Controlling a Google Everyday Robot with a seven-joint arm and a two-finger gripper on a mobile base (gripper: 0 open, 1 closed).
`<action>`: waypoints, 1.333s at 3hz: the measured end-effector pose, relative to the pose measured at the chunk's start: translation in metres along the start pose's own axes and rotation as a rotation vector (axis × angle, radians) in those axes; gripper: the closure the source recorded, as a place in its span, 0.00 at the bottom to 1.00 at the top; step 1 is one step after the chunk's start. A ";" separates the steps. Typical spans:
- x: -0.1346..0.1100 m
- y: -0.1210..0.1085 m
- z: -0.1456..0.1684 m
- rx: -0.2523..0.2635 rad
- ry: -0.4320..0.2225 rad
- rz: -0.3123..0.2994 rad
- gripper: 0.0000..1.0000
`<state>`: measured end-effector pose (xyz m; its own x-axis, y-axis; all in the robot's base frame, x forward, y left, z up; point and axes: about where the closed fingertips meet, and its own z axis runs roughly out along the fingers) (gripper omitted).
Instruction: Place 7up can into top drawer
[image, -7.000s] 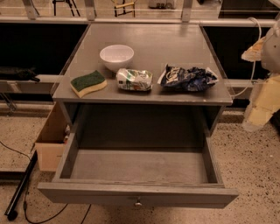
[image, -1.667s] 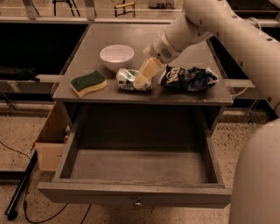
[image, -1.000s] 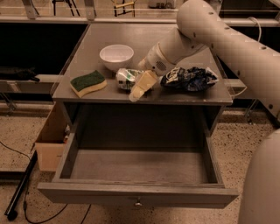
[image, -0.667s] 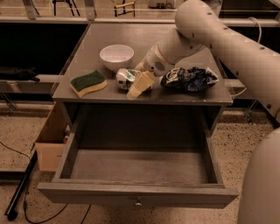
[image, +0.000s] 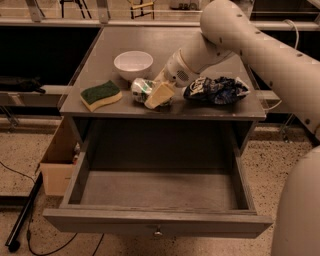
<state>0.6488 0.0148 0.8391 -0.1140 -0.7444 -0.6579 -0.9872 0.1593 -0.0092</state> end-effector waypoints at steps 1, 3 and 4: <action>0.000 0.000 0.000 0.000 0.000 0.000 0.89; 0.004 0.010 -0.019 0.016 -0.020 -0.005 1.00; 0.015 0.037 -0.045 0.047 -0.083 0.008 1.00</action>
Offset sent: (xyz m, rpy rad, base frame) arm -0.0016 -0.0071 0.0083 -0.0178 -0.0113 -0.0077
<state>0.6060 -0.0194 0.8628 -0.1105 -0.6872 -0.7180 -0.9797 0.1968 -0.0376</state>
